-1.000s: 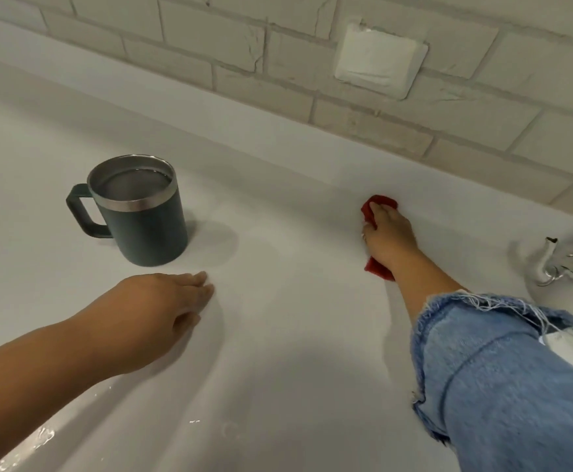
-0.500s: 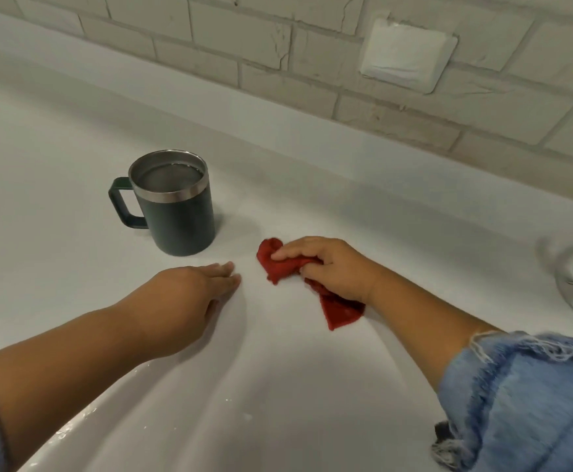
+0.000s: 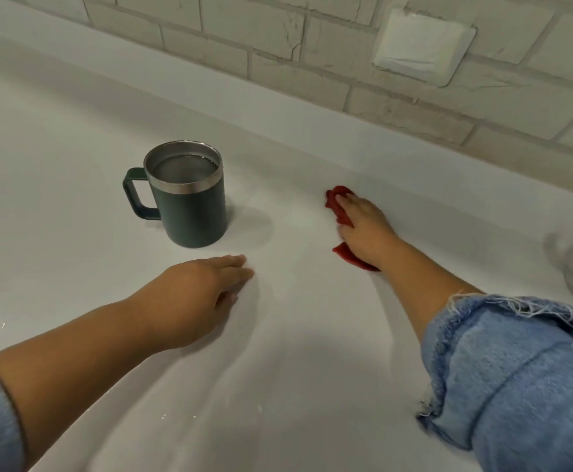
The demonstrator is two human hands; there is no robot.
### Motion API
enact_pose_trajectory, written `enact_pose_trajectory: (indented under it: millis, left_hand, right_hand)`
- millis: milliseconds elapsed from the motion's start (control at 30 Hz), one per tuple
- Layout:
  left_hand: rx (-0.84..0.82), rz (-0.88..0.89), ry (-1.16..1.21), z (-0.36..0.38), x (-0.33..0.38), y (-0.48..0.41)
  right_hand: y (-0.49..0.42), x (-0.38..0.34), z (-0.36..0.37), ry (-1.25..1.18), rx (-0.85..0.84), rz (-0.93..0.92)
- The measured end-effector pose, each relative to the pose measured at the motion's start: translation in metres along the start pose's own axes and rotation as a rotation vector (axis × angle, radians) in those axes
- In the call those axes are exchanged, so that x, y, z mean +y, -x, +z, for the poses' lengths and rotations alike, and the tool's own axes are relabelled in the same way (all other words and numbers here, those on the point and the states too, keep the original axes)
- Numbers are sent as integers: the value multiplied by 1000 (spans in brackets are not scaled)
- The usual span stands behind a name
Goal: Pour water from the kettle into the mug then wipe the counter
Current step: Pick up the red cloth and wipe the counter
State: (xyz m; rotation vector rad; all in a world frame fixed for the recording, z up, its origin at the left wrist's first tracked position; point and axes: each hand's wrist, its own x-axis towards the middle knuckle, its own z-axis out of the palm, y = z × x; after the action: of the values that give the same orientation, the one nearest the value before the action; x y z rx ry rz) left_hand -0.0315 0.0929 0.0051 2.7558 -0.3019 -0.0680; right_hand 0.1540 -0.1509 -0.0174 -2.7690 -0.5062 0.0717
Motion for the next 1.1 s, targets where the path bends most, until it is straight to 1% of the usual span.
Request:
enact_pose_trajectory:
  millis: [67, 133, 200, 267, 300, 333, 400, 467, 500, 533, 567, 600, 667, 700, 767, 800, 833, 900, 967, 1033, 1100]
  left_hand:
    - [69, -7, 75, -6, -2, 4]
    - [168, -50, 107, -12, -8, 13]
    - [197, -100, 120, -15, -19, 25]
    - [165, -158, 122, -19, -31, 37]
    - [163, -190, 118, -21, -39, 42]
    - [181, -218, 111, -24, -46, 45]
    - [251, -274, 84, -31, -58, 49]
    - [310, -325, 16, -35, -72, 51]
    - [318, -345, -42, -35, -81, 52]
    - [305, -372, -97, -34, -88, 54]
    - [280, -395, -142, -32, -93, 55]
    - [258, -405, -182, -30, -95, 56]
    - [212, -399, -268, -24, -95, 57]
    - [183, -395, -304, -23, -95, 58]
    - [163, -397, -316, -22, -98, 58]
    - [171, -398, -306, -22, -100, 58]
    - [178, -401, -290, -22, -102, 58]
    - [184, -399, -267, -23, -104, 58]
    - [183, -396, -260, -23, -103, 57]
    - [174, -388, -267, -23, -102, 57]
    - [159, -402, -268, -24, -100, 56]
  right_hand:
    - [11, -26, 8, -86, -7, -184]
    - [34, -50, 16, -175, -65, -361]
    - [58, -67, 21, -277, -189, -429]
    - [71, -74, 15, -485, -323, -381]
    - [71, -73, 6, -623, -326, -335]
    - [67, -68, -4, -736, -270, -282]
    - [45, -48, -27, -847, -67, -136]
    - [20, -16, -45, -793, 155, 38]
    - [9, 3, -50, -720, 234, 128]
    - [1, 22, -51, -639, 268, 224]
    - [-8, 41, -47, -518, 253, 312]
    - [-14, 56, -42, -341, 184, 368]
    - [-23, 67, -31, -23, 52, 381]
    - [-29, 65, -26, 42, 26, 358]
    - [-42, 49, -18, 38, -9, 297]
    - [-48, 38, -14, 25, -24, 237]
    - [-51, 26, -10, 15, -30, 150]
    - [-51, -3, -1, 1, -29, -93]
    - [-41, -33, 7, -52, -66, -322]
    - [-25, -56, 13, -97, -122, -461]
    - [-1, -71, 16, -103, -162, -530]
